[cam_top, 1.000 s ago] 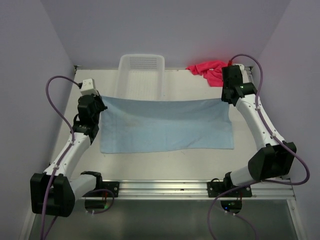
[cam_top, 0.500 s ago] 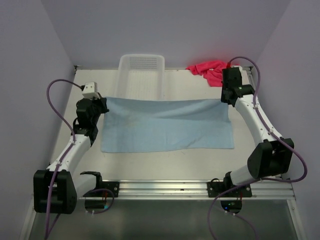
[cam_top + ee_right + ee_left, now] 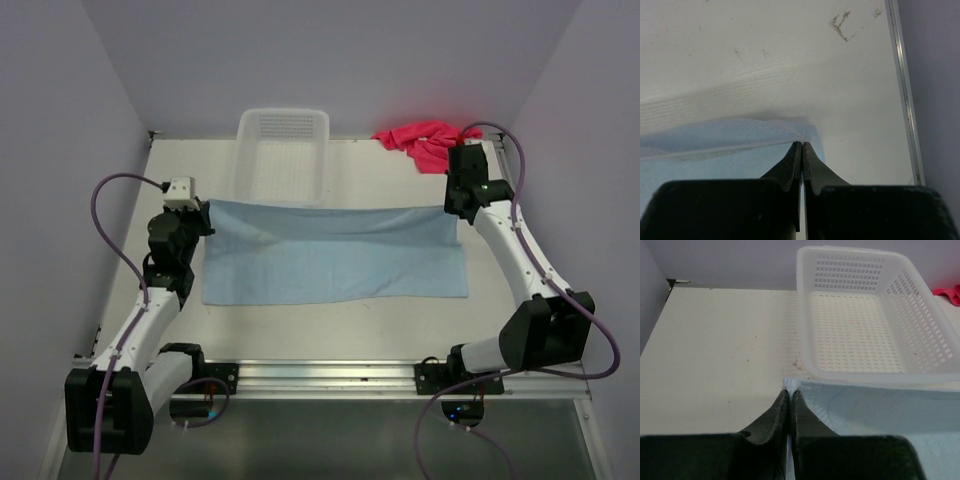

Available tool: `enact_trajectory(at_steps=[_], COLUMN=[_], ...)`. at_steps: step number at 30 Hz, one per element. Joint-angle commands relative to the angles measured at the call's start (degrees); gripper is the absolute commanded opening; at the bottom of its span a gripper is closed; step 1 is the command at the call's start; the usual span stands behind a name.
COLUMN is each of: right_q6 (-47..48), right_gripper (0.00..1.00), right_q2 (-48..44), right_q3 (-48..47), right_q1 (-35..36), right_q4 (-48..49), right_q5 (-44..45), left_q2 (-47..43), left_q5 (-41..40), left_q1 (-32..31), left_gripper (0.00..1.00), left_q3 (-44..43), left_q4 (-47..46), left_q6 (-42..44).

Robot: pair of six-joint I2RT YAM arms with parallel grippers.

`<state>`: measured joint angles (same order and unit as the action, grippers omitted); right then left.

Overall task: Roll the towels
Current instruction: Fold the towel

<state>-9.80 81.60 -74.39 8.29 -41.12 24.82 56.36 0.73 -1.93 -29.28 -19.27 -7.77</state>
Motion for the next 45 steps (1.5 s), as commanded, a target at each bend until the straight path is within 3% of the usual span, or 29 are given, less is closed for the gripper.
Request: enact_trajectory(at_steps=[1,17,45], right_q6=[0.14,-0.66,-2.86], right_gripper=[0.00,0.00,0.00], right_q2=[-4.17,-13.75,-19.11], right_q3=[1.61,15.49,24.38], right_q1=[-0.21,-0.30,-1.62], right_q4=[1.13,1.40,0.34], right_q5=[0.23,3.92,6.03], left_q2=[-3.18,-8.98,-19.88], left_q5=[0.58,2.69,2.70], left_q1=[0.44,0.44,0.44], left_gripper=[0.00,0.00,0.00], left_q3=[1.50,5.55,7.74], left_q4=[-3.24,3.09,12.41], left_q6=[2.67,0.48,1.79])
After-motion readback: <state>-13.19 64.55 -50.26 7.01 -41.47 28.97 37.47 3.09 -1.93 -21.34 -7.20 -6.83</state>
